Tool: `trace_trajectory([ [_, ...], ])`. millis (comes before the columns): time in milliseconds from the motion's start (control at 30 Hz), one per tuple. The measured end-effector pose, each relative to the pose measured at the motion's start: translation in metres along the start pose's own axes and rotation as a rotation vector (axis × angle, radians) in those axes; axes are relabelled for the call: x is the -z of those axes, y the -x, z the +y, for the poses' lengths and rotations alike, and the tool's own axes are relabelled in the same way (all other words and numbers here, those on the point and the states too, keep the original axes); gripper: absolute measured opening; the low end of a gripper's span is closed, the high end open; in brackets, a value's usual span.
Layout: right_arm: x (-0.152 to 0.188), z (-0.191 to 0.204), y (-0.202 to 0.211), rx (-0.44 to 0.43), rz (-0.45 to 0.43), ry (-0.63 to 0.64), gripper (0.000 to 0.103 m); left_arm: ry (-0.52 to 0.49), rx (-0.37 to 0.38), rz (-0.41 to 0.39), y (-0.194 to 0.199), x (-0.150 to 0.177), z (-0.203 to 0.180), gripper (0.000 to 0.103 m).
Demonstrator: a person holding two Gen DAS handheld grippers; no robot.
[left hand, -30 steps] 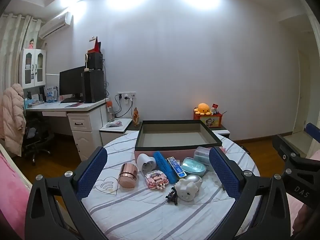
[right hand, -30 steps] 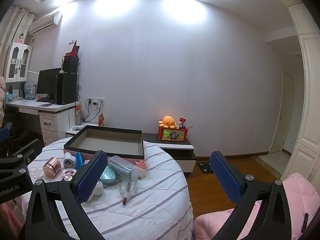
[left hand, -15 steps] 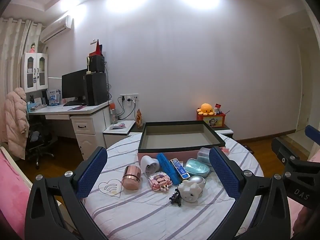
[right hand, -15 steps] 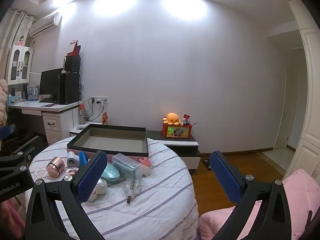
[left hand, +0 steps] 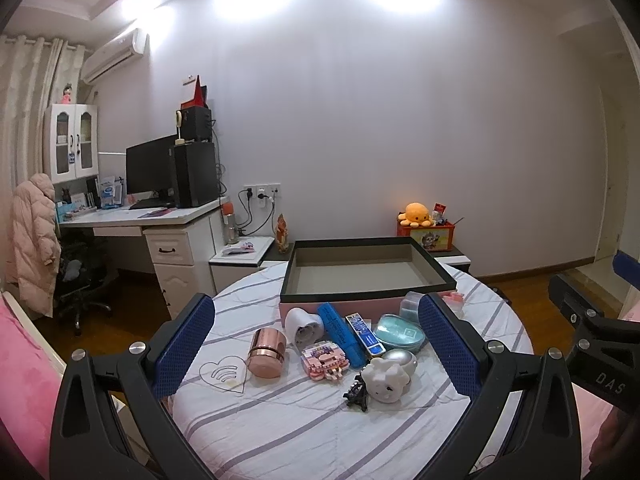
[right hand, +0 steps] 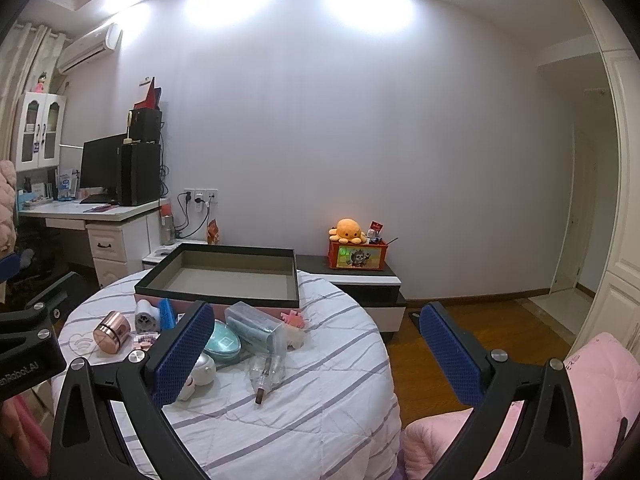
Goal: Organize rigid objects
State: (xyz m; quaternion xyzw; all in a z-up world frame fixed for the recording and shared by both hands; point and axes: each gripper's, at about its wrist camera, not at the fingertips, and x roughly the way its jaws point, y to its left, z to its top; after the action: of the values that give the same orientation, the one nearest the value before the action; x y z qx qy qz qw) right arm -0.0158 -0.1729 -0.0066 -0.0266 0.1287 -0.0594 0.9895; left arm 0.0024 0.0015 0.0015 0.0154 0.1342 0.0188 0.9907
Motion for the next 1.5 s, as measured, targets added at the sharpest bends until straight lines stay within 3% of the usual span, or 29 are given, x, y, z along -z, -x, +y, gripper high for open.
trace_trajectory([
  [1500, 0.0010, -0.0004, -0.0038, -0.008, 0.025, 0.024, 0.103, -0.015, 0.004, 0.023, -0.0049, 0.0043, -0.0009, 0.103],
])
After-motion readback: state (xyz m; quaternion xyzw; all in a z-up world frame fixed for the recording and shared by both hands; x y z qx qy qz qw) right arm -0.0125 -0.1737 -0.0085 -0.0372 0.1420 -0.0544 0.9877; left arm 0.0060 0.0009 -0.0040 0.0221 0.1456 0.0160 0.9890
